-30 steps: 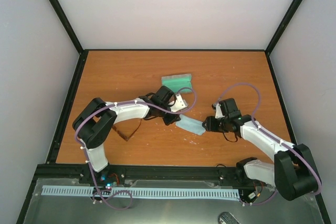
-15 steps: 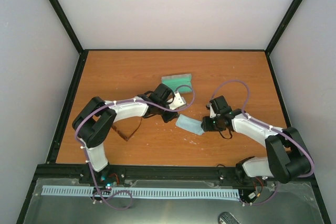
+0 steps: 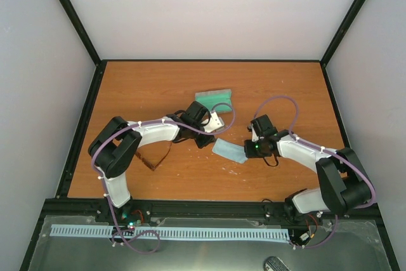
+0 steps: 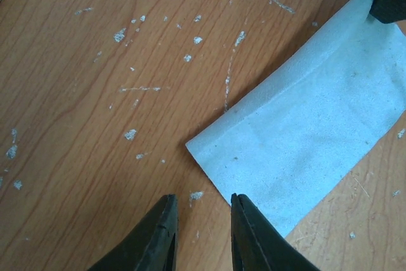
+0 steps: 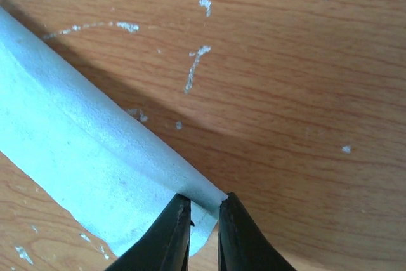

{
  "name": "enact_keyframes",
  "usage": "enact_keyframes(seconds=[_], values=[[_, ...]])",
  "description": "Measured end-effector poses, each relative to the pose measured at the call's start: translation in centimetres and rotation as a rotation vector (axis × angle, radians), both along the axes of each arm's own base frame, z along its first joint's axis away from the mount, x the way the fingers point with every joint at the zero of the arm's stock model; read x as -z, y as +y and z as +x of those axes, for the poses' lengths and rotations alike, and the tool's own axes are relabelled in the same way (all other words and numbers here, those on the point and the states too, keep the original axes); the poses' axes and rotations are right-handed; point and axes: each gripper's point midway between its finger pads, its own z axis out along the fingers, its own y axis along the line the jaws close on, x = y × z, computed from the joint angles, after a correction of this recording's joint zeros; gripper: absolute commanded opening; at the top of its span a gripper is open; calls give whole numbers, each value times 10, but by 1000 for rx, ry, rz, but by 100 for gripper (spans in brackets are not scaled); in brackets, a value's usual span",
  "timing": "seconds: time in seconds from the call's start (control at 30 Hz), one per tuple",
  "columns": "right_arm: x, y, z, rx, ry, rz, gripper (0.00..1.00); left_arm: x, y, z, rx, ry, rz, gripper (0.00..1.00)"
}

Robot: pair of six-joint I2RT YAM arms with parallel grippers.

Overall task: Organize the sunglasses
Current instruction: Pick up the glasses cleaning cloth from the center of the board.

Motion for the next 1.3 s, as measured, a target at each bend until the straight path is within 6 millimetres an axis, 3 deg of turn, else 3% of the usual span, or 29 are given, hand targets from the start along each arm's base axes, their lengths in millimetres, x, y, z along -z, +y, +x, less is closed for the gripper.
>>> enact_keyframes(seconds=[0.1,0.5,0.73,0.87,1.03,1.1,1.2,1.3], values=[[-2,2,3,8,-11,11,3,1,1,0,-2,2,2,23],[-8,4,15,39,-42,18,3,2,0,1,-2,4,4,24],[3,-2,19,66,-5,-40,51,7,-4,7,-7,4,11,25],[1,-3,21,69,-10,-50,57,7,-7,11,-7,2,9,26],[2,-1,23,64,-9,-48,52,5,-11,15,-4,-1,0,36],[2,0,26,61,-12,-45,42,4,-12,15,0,2,-5,43],[3,2,28,58,-9,-40,24,4,-14,14,5,7,-10,45],[4,4,29,50,-6,-38,12,4,-14,13,9,12,-14,46]])
